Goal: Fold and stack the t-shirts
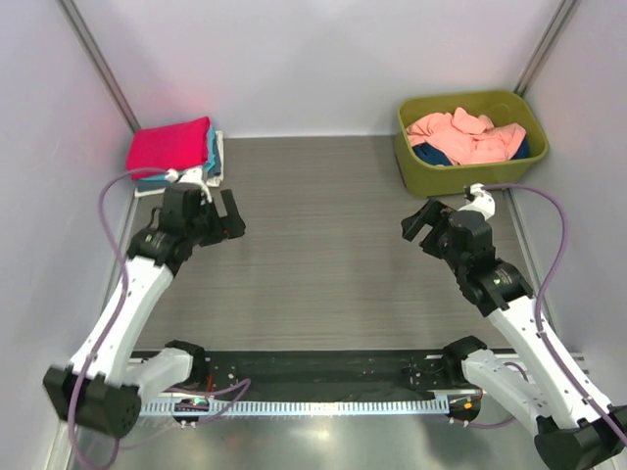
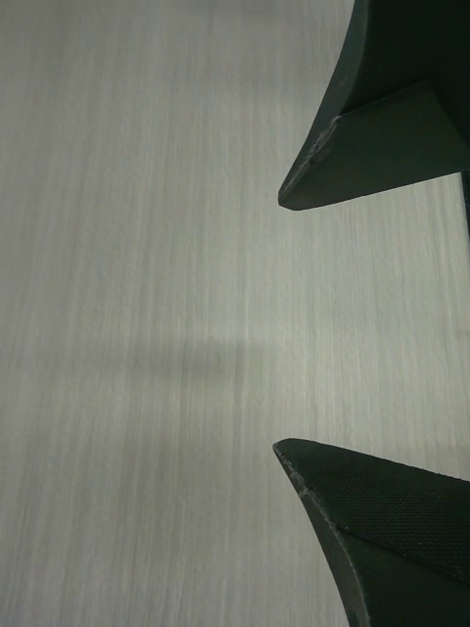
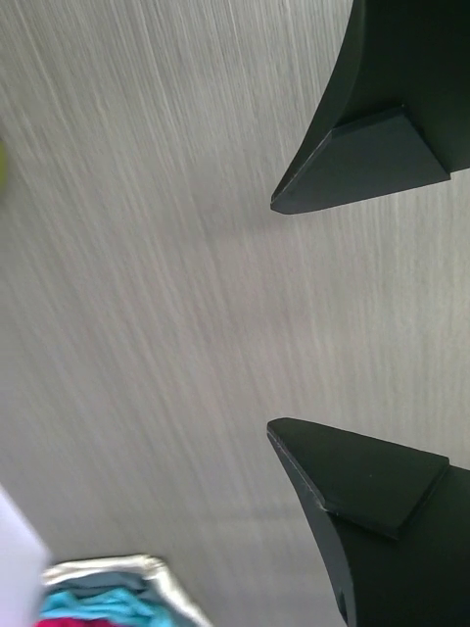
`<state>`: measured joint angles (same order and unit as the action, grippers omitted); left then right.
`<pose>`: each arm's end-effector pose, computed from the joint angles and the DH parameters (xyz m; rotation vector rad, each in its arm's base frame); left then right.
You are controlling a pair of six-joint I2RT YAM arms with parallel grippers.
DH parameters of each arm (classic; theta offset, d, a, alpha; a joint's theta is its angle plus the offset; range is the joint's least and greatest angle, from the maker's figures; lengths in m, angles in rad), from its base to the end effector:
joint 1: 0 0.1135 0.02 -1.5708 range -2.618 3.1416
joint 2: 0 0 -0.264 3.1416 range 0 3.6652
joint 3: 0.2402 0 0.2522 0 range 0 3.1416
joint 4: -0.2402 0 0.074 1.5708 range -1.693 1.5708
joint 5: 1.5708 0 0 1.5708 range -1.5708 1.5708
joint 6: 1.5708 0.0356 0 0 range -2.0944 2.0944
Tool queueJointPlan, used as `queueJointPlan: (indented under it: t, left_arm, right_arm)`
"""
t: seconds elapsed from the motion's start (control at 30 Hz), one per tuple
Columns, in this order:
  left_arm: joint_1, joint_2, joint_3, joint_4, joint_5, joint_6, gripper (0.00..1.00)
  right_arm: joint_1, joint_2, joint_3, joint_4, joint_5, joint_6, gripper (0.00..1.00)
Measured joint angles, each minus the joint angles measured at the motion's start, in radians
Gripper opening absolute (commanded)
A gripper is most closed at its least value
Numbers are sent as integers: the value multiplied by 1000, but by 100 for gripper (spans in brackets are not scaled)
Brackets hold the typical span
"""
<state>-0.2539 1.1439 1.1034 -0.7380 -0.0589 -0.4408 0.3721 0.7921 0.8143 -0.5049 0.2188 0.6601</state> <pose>0.2288 -0.0572 0.3269 -0.2496 2.3508 -0.2711 0.1653 0.0562 0.3164 0.4316 2.0216 0.4187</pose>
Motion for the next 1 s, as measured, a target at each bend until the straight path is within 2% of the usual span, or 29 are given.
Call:
queueJointPlan:
  t: [0.17, 0.27, 0.47, 0.87, 1.0]
  left_arm:
    - [-1, -328, -196, 99, 17, -57, 100]
    - [-1, -406, -219, 70, 3, -59, 100]
    - [-1, -402, -225, -5, -61, -53, 100]
    - [-1, -311, -245, -26, -22, -50, 100]
    - [-1, -323, -245, -26, -19, -50, 100]
  right_arm:
    - [0, -61, -15, 18, 105, 42, 98]
    - [0, -72, -64, 55, 122, 55, 98]
    - [0, -26, -118, 93, 120, 73, 98]
    - [0, 56, -96, 138, 97, 69, 96]
    - [0, 77, -90, 137, 96, 59, 97]
